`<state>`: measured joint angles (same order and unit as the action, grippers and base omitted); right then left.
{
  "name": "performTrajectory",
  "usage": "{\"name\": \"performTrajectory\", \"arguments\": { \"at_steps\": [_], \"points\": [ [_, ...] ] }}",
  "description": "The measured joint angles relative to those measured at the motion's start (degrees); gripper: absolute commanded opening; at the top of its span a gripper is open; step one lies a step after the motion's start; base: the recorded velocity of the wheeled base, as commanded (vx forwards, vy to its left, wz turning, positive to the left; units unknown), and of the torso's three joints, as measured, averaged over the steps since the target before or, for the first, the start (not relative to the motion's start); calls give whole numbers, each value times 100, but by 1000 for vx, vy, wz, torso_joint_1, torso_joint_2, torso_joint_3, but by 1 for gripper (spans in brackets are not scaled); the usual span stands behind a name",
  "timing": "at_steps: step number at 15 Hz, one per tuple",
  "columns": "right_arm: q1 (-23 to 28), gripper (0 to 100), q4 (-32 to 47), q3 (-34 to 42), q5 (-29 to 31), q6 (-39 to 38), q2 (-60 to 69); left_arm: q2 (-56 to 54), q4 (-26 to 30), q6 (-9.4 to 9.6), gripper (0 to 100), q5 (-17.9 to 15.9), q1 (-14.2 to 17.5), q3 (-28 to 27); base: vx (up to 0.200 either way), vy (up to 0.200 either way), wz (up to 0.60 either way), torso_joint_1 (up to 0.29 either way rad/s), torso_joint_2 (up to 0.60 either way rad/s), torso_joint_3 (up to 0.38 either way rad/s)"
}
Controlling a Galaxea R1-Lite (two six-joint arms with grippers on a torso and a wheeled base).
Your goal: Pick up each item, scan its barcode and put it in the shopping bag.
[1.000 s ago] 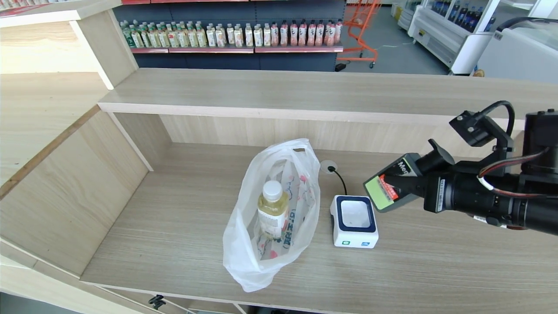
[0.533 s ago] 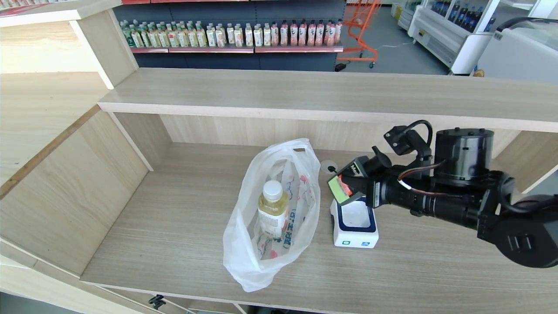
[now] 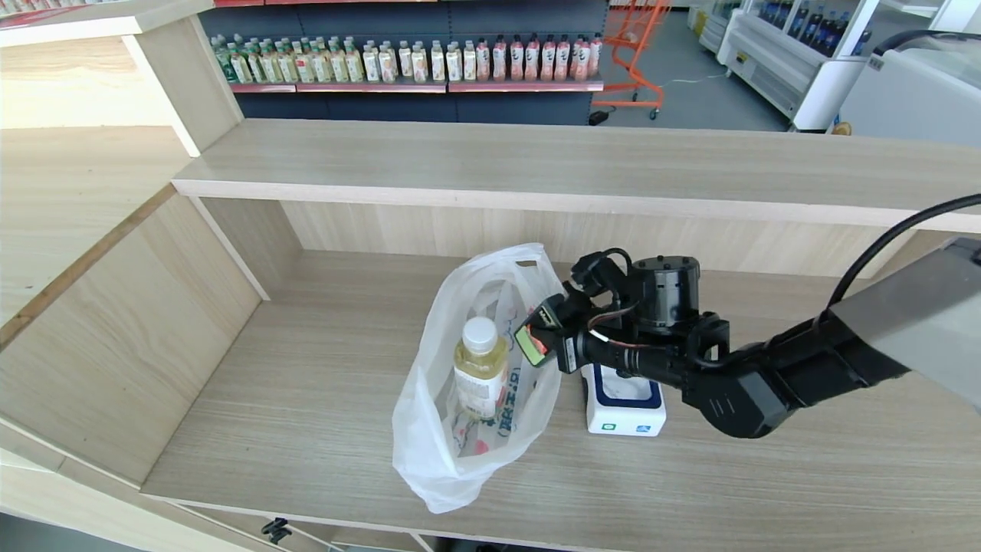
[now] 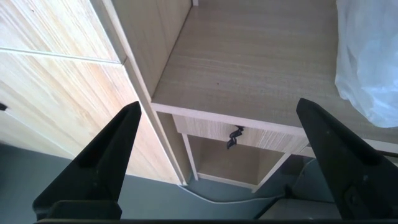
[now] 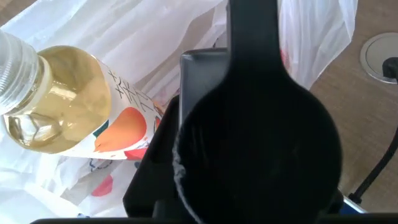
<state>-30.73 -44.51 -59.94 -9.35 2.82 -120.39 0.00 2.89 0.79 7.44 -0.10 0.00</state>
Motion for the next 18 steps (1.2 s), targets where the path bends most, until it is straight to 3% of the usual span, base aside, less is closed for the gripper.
{"name": "performTrajectory", "arguments": {
  "at_steps": [2,3,8,12,15,18],
  "points": [
    [-55,0,-183,-108,0,16,-293,0,0,-1,100,0,0,0,0,0,0,0,0,0],
    [-61,100,-218,-130,2,16,-395,0,1,0,100,2,0,0,0,0,0,0,0,0],
    [-51,100,-227,-282,-22,-48,-513,0,1,0,100,0,0,0,0,0,0,0,0,0],
    [74,100,-111,-69,-274,-508,196,0,0,0,100,2,0,0,0,0,0,0,0,0],
    [260,100,324,752,-371,-814,1626,0,1,-1,100,0,0,0,0,0,0,0,0,0],
    [552,100,846,2224,-244,-739,3578,0,0,-1,100,0,0,0,0,0,0,0,0,0]
  ]
}}
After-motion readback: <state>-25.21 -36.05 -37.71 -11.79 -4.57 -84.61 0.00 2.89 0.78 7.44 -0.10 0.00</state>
